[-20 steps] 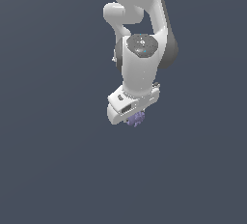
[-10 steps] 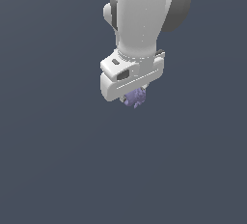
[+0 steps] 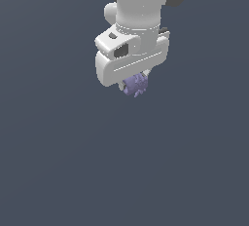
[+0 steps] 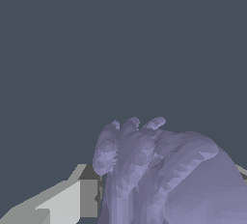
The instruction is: Pick up the object and move it to a goal position.
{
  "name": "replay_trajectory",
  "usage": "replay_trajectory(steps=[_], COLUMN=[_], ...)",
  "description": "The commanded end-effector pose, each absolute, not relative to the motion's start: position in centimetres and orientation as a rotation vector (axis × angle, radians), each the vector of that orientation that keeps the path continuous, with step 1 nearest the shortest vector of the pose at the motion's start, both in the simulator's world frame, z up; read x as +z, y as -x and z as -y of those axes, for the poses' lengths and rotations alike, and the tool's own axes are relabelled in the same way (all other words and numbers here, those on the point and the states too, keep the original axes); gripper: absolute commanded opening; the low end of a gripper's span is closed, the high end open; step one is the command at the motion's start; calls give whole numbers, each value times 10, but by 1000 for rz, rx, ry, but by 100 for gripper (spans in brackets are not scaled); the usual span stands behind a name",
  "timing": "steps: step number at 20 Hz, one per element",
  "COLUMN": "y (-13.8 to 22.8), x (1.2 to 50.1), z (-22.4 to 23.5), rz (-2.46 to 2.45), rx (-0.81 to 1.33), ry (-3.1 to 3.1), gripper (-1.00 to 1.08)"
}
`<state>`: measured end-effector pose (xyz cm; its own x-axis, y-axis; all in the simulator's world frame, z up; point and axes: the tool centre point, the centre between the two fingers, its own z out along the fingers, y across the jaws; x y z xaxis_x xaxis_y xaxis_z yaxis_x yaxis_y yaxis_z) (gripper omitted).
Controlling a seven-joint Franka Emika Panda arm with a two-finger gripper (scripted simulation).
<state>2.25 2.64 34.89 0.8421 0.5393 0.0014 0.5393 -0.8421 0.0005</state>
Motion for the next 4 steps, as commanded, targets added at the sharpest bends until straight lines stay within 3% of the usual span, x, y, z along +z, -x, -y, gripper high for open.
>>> replay_trajectory(steps=[1,4], y=[-22,-23], x=[353,353], z=[-26,-26], rz=[-883,-883], rx=[0,0], ry=[-3015,-3015], gripper=[-100,-100])
